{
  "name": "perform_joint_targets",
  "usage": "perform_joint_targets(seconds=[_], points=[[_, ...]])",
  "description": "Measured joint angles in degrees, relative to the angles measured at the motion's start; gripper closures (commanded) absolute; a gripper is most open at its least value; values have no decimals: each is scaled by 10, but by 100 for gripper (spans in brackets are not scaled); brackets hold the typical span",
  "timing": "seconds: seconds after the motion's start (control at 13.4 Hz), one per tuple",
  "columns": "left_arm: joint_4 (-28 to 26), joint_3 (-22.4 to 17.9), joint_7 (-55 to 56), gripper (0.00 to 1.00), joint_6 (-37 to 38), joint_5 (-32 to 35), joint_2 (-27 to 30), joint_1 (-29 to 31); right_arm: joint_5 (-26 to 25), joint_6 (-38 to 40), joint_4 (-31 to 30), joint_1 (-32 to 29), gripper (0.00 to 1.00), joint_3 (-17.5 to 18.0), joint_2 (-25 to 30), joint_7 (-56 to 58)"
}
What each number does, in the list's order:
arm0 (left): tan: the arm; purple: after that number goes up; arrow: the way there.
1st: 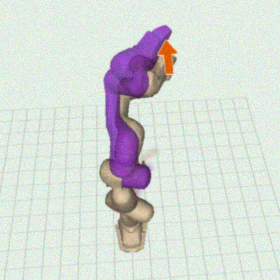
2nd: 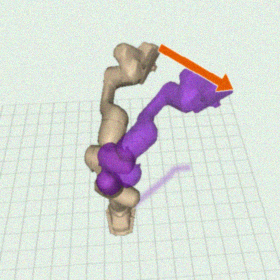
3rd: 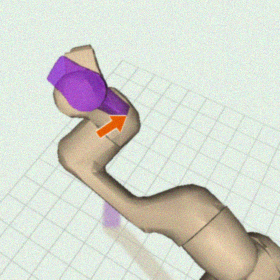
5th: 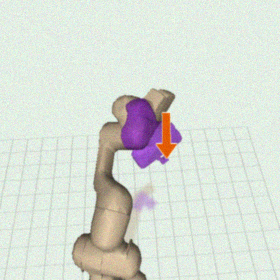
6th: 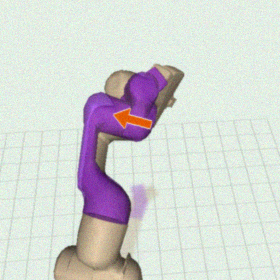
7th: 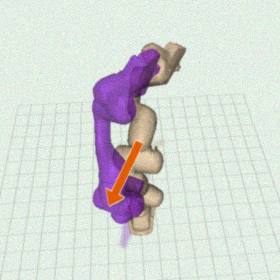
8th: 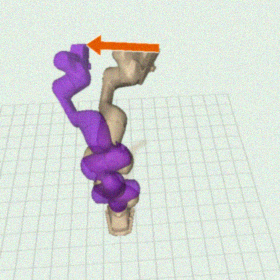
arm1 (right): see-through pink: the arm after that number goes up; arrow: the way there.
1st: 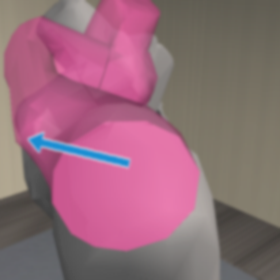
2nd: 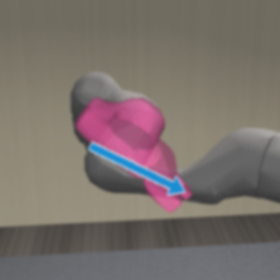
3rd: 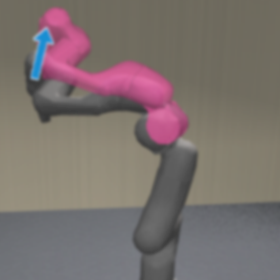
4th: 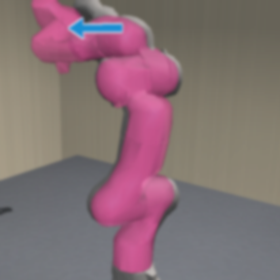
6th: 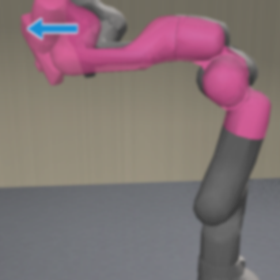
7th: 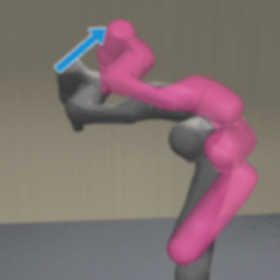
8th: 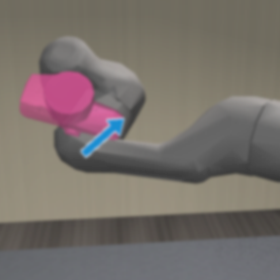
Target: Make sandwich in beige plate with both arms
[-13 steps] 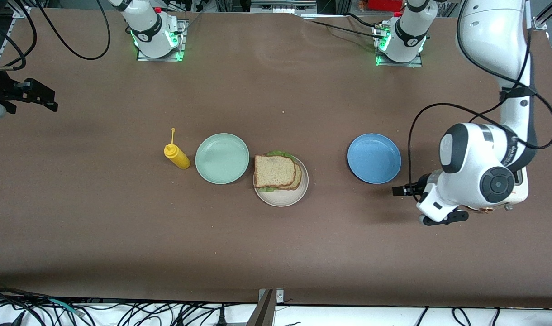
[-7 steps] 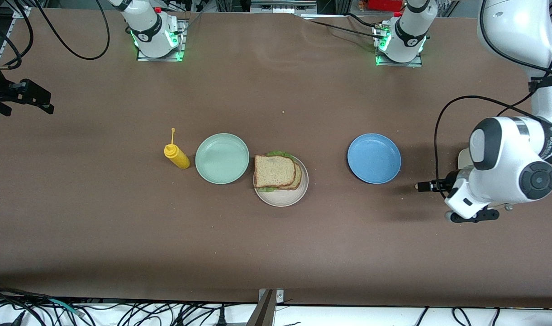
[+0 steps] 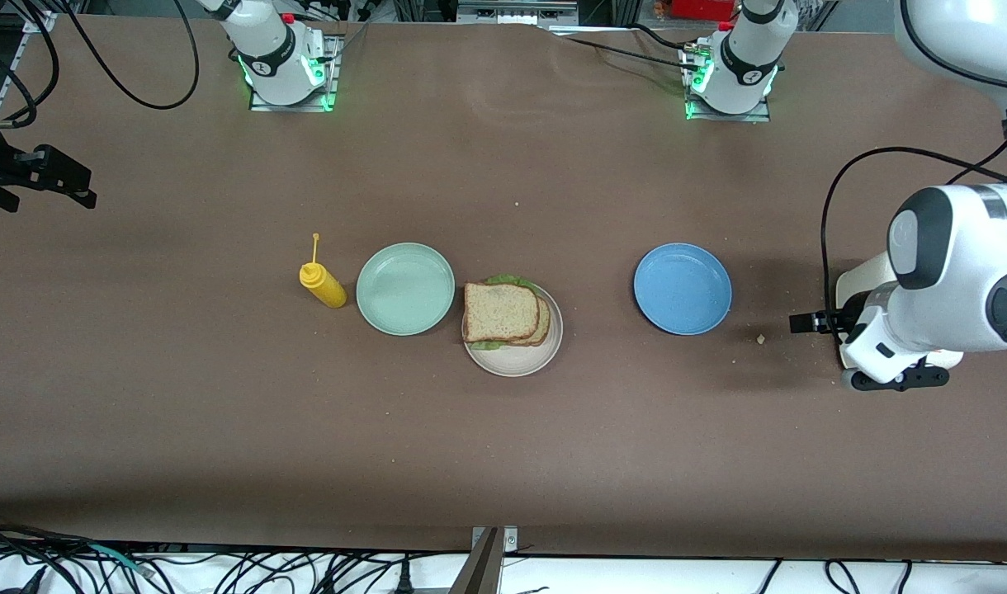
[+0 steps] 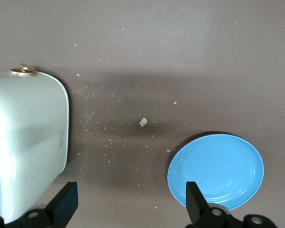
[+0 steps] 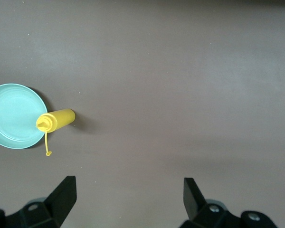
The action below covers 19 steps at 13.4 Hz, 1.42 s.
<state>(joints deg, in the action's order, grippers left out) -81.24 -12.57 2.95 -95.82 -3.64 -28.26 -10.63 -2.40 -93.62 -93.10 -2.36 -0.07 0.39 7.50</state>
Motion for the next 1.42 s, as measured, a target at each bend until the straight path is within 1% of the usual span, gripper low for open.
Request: perform_joint_targets(seconds=[0.22, 0.52, 0.6, 0.75, 0.82, 0.97, 1.19, 1.42], points=[[0, 5, -15, 0, 39, 37, 32, 0, 0, -1, 0, -1, 0, -1, 0, 0], [0, 8, -21, 0, 78, 39, 88, 4, 0, -1, 0, -2, 0, -1, 0, 0], [-1, 20, -21, 0, 81, 39, 103, 14, -1, -2, 0, -3, 0, -1, 0, 0], [-7, 68, -21, 0, 84, 40, 136, 53, -1, -2, 0, -4, 0, -2, 0, 0], [-11, 80, -21, 0, 84, 40, 152, 62, -1, -2, 0, -4, 0, -4, 0, 0], [-19, 85, -21, 0, 86, 40, 184, 64, -1, -6, 0, -5, 0, -6, -1, 0], [-35, 94, -22, 0, 114, 40, 229, 67, 4, -7, 0, -5, 0, -7, -1, 0], [-56, 104, -25, 0, 113, 40, 248, 75, 16, -6, 0, -5, 0, -13, -1, -1]])
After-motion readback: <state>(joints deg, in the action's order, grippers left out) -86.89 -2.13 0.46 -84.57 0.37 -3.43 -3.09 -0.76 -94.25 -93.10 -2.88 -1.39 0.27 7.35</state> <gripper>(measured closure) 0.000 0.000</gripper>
